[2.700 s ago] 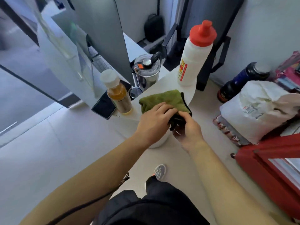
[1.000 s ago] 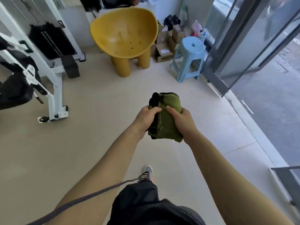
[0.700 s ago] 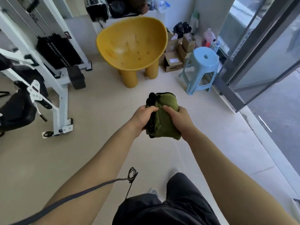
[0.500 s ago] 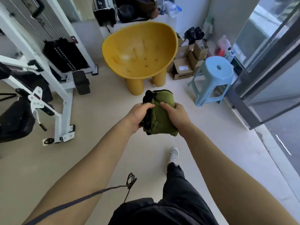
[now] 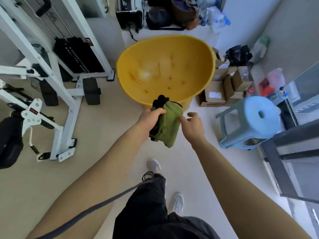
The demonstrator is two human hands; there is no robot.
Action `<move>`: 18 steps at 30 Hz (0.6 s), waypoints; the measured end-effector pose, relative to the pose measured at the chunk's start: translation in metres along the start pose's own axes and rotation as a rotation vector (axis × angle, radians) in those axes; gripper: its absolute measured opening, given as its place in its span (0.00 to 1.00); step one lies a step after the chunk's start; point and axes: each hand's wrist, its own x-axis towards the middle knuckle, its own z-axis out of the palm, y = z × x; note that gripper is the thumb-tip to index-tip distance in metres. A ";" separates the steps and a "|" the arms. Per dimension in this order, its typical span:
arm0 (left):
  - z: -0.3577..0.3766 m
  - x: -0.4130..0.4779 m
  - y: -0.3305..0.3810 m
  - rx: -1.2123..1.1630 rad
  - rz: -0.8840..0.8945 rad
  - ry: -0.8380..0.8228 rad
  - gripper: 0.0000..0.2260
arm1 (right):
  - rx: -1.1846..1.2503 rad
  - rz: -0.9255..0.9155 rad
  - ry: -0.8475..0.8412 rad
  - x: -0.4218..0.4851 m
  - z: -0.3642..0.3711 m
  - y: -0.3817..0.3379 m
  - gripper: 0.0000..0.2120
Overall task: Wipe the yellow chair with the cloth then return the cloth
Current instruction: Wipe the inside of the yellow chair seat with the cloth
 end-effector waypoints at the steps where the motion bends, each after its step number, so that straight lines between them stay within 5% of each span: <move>1: 0.002 0.024 0.011 -0.008 -0.003 0.006 0.13 | -0.016 -0.022 0.033 0.022 0.001 -0.011 0.23; 4: 0.005 0.099 0.046 -0.061 -0.021 0.020 0.16 | 0.023 -0.053 -0.036 0.094 0.010 -0.044 0.17; 10: 0.017 0.233 0.115 -0.293 -0.169 -0.048 0.24 | 0.276 0.253 -0.306 0.229 0.046 -0.121 0.30; 18: 0.028 0.384 0.175 -0.189 -0.330 -0.218 0.22 | 0.410 0.370 -0.290 0.388 0.067 -0.150 0.13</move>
